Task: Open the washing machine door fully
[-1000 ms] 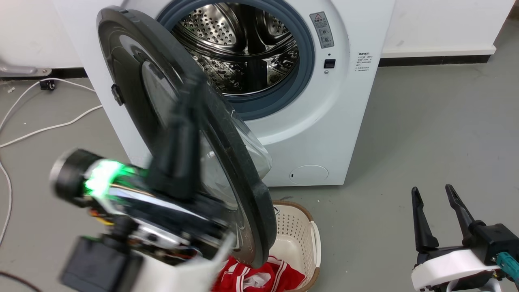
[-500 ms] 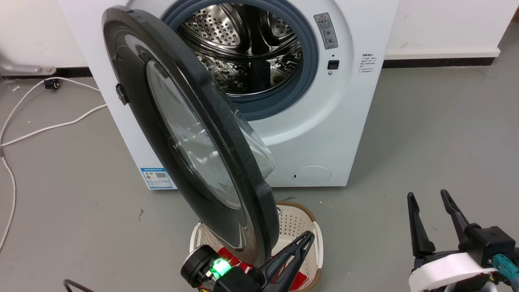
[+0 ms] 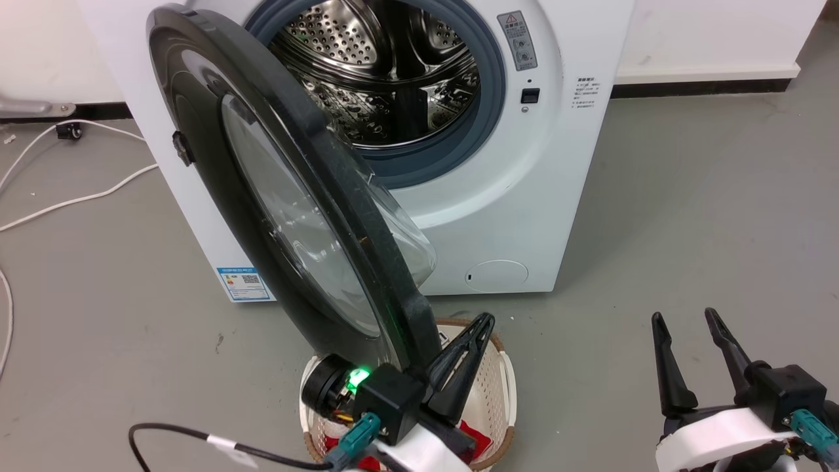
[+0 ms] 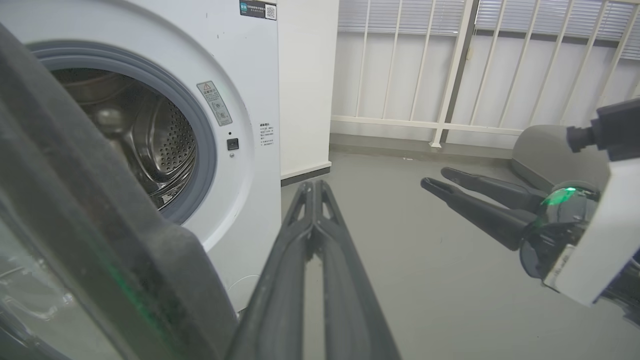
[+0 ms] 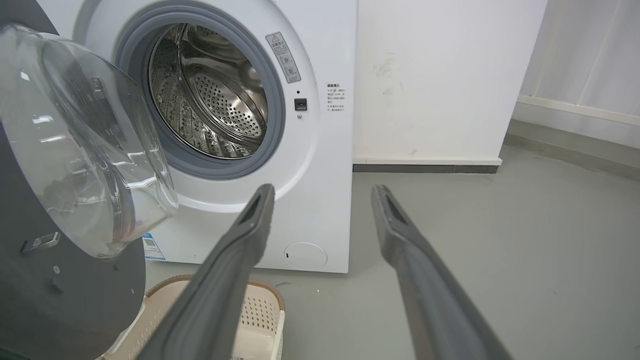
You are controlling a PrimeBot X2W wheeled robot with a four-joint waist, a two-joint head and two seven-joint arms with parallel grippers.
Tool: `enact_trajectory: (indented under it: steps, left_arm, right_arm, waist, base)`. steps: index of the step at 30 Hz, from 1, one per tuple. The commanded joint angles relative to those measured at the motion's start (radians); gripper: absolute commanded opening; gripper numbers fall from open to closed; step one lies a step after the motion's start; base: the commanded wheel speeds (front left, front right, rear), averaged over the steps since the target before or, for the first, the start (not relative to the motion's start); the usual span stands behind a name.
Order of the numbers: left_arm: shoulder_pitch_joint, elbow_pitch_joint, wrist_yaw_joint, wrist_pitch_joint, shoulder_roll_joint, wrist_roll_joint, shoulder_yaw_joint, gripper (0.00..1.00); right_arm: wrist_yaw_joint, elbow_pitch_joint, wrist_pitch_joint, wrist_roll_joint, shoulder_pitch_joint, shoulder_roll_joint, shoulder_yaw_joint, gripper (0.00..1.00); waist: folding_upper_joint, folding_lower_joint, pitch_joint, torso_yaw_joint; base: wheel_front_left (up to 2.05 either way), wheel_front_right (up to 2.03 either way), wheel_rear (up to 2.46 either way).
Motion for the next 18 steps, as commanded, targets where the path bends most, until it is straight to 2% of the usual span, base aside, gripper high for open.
enact_trajectory:
  steps: [1,7,18]
  left_arm:
    - [-0.028,0.028,0.006,-0.011,-0.008,-0.008,0.004,0.00]
    - [-0.054,0.084,0.033,-0.005,-0.024,-0.027,0.015,0.00]
    - [-0.037,0.123,0.070,0.014,-0.013,-0.054,0.047,0.00]
  right_arm:
    - [-0.001,0.006,0.000,0.009,-0.005,0.002,0.000,1.00]
    - [-0.001,0.013,0.003,0.013,-0.011,0.002,0.005,1.00]
    - [-0.001,0.011,0.005,0.027,-0.010,0.002,0.005,1.00]
  waist:
    - [0.0000,-0.0001,0.003,-0.003]
    - [0.0000,-0.0001,0.006,-0.010]
    - [0.0000,-0.0001,0.011,0.004]
  base:
    - [0.00,0.00,0.00]
    - [0.00,0.00,0.00]
    - [0.00,0.00,0.00]
